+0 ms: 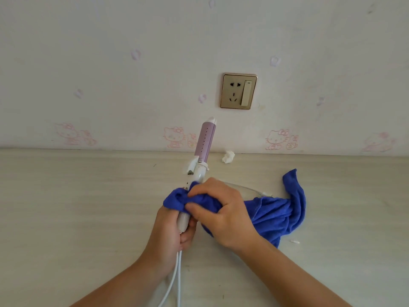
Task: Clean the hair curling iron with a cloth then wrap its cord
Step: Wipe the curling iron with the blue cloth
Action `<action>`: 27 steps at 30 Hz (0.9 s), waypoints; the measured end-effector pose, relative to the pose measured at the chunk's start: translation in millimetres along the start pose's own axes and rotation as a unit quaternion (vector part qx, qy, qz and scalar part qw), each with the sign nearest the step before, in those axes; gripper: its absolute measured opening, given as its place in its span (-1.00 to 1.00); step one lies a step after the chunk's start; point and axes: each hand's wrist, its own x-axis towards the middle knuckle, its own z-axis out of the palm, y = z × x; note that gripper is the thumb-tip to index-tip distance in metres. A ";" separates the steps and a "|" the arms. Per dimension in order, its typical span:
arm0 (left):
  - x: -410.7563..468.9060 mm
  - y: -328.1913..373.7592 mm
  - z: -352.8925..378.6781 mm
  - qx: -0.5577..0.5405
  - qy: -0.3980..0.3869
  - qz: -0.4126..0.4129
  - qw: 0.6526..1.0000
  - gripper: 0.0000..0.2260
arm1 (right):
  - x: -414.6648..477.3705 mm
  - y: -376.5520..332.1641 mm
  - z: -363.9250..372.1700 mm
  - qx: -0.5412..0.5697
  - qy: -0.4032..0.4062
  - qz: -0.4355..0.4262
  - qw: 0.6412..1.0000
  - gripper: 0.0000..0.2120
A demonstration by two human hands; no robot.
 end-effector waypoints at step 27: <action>-7.5 25.2 10.9 0.022 -0.023 -0.012 0.999 -0.66 | -0.5 -16.3 -3.9 0.035 0.040 -0.027 0.998 -0.81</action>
